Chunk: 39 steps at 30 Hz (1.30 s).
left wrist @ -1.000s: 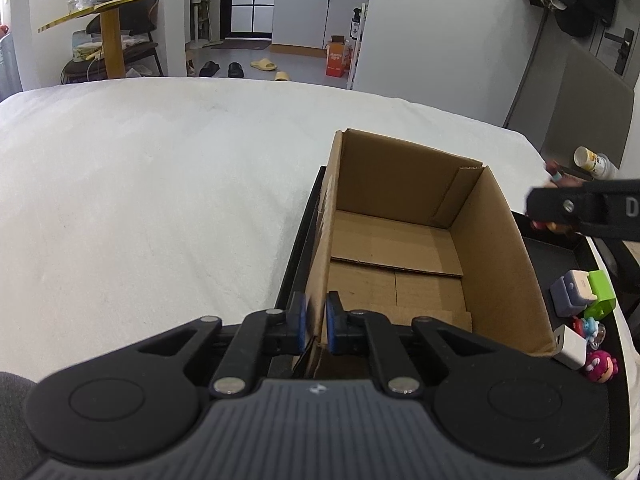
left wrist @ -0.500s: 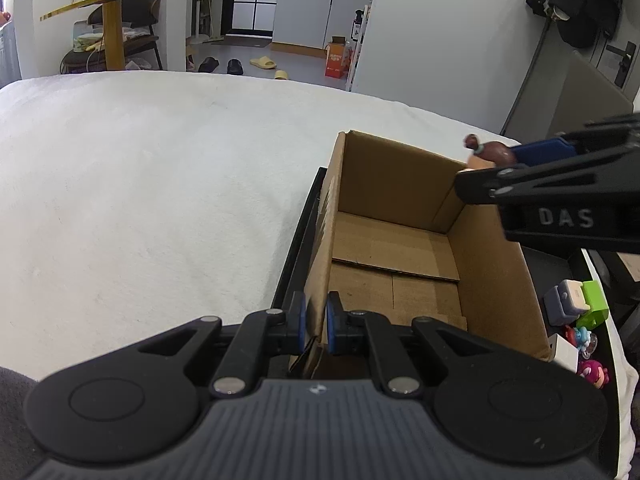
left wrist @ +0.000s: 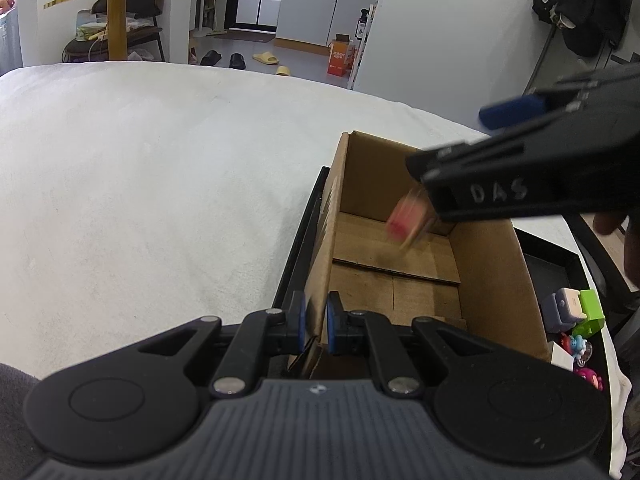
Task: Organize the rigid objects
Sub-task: 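Lower the doll into the box and open the right gripper, then move the right gripper back to the tray and grasp the pink-haired doll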
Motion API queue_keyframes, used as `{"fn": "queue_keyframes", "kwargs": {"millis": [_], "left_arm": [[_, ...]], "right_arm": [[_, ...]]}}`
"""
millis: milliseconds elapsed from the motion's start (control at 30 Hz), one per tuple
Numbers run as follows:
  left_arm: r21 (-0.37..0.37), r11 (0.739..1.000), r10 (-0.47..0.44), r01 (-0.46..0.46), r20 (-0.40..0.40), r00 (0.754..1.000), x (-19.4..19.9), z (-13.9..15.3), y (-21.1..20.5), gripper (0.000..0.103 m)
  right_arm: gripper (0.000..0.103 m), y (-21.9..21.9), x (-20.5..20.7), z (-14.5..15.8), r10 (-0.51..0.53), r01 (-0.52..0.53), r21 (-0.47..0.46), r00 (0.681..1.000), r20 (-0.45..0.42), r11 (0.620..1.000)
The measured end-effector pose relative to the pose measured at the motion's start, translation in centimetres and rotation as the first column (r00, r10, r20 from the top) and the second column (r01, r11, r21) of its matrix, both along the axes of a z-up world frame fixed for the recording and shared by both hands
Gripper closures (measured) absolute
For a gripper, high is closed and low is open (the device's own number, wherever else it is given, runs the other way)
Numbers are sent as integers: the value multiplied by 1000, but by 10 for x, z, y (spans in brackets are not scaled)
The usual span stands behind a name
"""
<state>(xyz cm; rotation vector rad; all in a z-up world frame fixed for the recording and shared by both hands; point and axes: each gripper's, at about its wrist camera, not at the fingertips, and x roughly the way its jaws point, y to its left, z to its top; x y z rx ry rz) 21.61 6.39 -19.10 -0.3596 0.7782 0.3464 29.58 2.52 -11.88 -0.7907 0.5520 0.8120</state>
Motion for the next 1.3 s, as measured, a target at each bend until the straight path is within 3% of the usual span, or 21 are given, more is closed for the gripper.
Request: {"fn": "queue_keyframes", "kwargs": {"millis": [267, 767, 1300], "left_arm": [[9, 1000, 7, -7, 0, 1000, 1, -1, -3, 94], [21, 1000, -16, 17, -29, 999, 5, 5, -2, 94], [44, 998, -30, 36, -123, 992, 23, 8, -6, 95]], "right_arm": [[29, -23, -14, 13, -7, 7, 12, 1000, -2, 1000], [24, -63, -10, 28, -144, 147, 65, 989, -46, 987], [23, -122, -8, 20, -314, 336, 174, 939, -141, 926]]}}
